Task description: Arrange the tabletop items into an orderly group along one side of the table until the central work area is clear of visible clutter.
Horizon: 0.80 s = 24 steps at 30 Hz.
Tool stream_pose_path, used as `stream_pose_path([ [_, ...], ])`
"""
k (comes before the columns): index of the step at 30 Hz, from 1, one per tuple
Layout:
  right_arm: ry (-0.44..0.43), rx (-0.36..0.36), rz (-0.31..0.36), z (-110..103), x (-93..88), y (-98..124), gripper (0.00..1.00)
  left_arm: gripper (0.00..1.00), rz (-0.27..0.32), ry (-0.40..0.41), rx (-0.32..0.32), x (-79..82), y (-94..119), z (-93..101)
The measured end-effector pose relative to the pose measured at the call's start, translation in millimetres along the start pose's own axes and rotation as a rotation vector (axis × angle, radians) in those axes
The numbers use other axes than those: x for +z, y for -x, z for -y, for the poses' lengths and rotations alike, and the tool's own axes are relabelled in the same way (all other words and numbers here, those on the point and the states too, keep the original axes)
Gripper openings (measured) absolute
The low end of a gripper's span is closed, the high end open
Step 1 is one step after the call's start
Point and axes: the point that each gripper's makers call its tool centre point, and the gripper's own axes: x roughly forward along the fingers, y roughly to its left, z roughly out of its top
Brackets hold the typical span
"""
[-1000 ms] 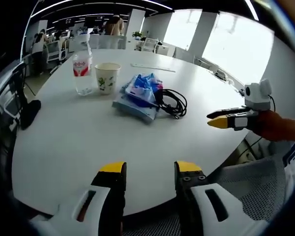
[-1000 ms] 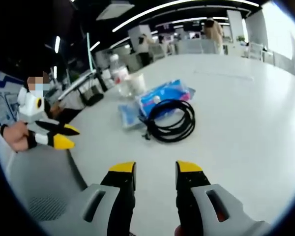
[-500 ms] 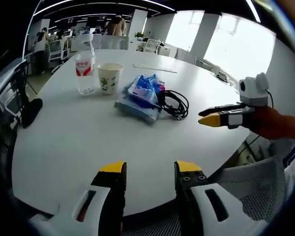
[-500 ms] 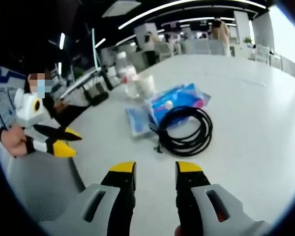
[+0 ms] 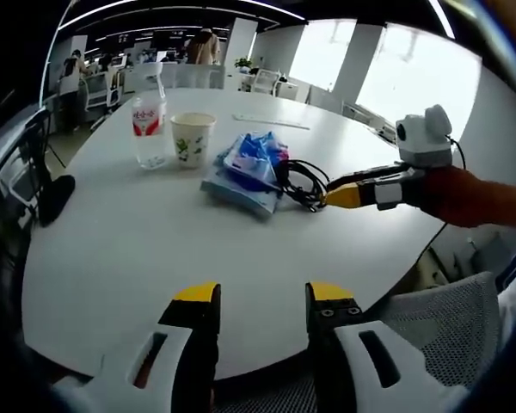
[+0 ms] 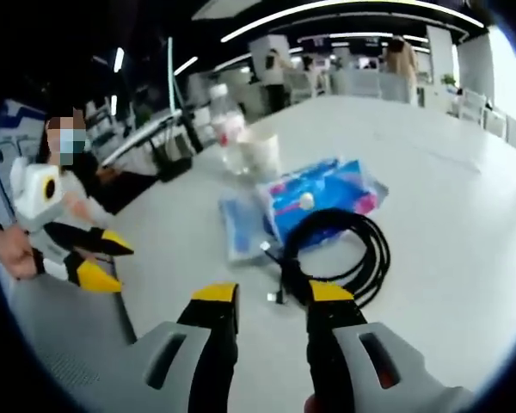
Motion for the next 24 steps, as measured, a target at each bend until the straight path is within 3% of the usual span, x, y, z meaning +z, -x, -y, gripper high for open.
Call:
stream_pose_path([
  [13,0.058,0.012,-0.045,7,2.4,-21,0.25,0.38,0.006,0.005,0.003,1.0,1,-1.3],
  [24,0.112,0.033,-0.121,16,-2.9,-36,0.25,0.38,0.005,0.005,-0.001,1.3,0,-0.6],
])
